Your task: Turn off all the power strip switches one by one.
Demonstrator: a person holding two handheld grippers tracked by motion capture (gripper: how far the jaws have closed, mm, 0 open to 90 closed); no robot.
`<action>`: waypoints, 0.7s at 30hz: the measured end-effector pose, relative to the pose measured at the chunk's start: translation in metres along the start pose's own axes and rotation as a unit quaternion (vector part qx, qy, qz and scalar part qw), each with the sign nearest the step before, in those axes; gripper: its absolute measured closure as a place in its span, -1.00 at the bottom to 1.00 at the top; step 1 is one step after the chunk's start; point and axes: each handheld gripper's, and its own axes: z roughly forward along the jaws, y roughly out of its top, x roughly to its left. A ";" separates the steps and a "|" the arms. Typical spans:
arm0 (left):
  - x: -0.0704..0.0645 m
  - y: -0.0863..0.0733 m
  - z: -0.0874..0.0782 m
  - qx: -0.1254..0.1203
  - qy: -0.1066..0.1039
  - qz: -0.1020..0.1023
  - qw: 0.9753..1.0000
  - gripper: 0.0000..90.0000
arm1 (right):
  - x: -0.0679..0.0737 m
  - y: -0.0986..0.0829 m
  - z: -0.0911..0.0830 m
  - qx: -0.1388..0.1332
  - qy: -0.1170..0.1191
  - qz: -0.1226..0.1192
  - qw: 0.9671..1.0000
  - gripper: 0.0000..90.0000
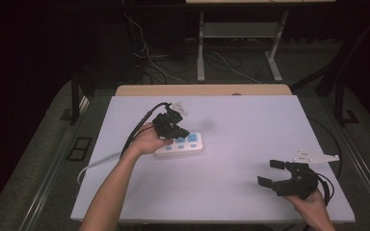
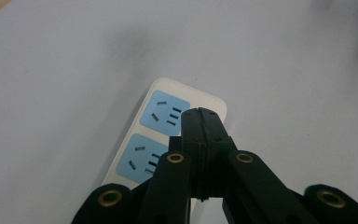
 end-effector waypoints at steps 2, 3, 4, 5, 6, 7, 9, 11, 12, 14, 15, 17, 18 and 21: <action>0.000 0.002 0.002 0.000 0.000 0.003 1.000 0.99 | 0.000 0.000 0.000 0.000 0.000 -0.001 1.000 -0.82; -0.001 0.003 0.002 0.000 -0.001 0.002 1.000 0.99 | 0.000 0.000 0.000 0.001 0.000 0.000 1.000 -0.82; -0.001 0.004 0.003 0.002 -0.002 0.005 1.000 0.99 | 0.000 0.000 0.000 0.001 0.000 0.000 1.000 -0.82; -0.001 0.005 0.004 0.002 -0.002 0.005 1.000 0.99 | 0.000 0.000 0.000 0.001 0.001 0.000 1.000 -0.82; -0.001 0.005 0.005 0.002 -0.003 0.007 1.000 0.99 | 0.000 0.000 0.000 0.000 0.001 0.000 1.000 -0.82; -0.002 0.006 0.007 0.002 -0.003 0.006 1.000 0.99 | 0.000 0.000 0.000 0.000 0.001 0.000 1.000 -0.82; -0.002 0.007 0.009 0.006 -0.003 0.008 1.000 0.99 | 0.000 0.000 0.000 0.000 0.001 -0.001 1.000 -0.82; -0.003 0.008 0.012 0.009 -0.002 0.011 1.000 0.99 | 0.000 0.000 0.000 0.001 0.001 0.000 1.000 -0.82; -0.003 0.008 0.014 0.010 -0.003 0.011 1.000 0.99 | 0.000 0.000 0.000 0.002 0.001 0.000 1.000 -0.82; -0.003 0.009 0.017 0.011 -0.004 0.012 1.000 0.99 | 0.000 0.000 0.000 0.001 0.001 0.000 1.000 -0.82; -0.003 0.009 0.018 0.012 -0.004 0.012 1.000 0.99 | 0.000 0.000 0.000 0.002 0.001 0.000 1.000 -0.82; -0.003 0.009 0.021 0.016 -0.005 0.013 1.000 0.99 | 0.000 0.000 0.000 0.003 0.001 0.001 1.000 -0.82; -0.004 0.009 0.023 0.015 -0.006 0.013 1.000 0.99 | 0.000 0.000 0.000 0.002 0.001 0.001 1.000 -0.82; -0.004 0.009 0.027 0.017 -0.008 0.014 1.000 0.99 | 0.000 0.000 0.000 0.003 0.001 0.000 1.000 -0.82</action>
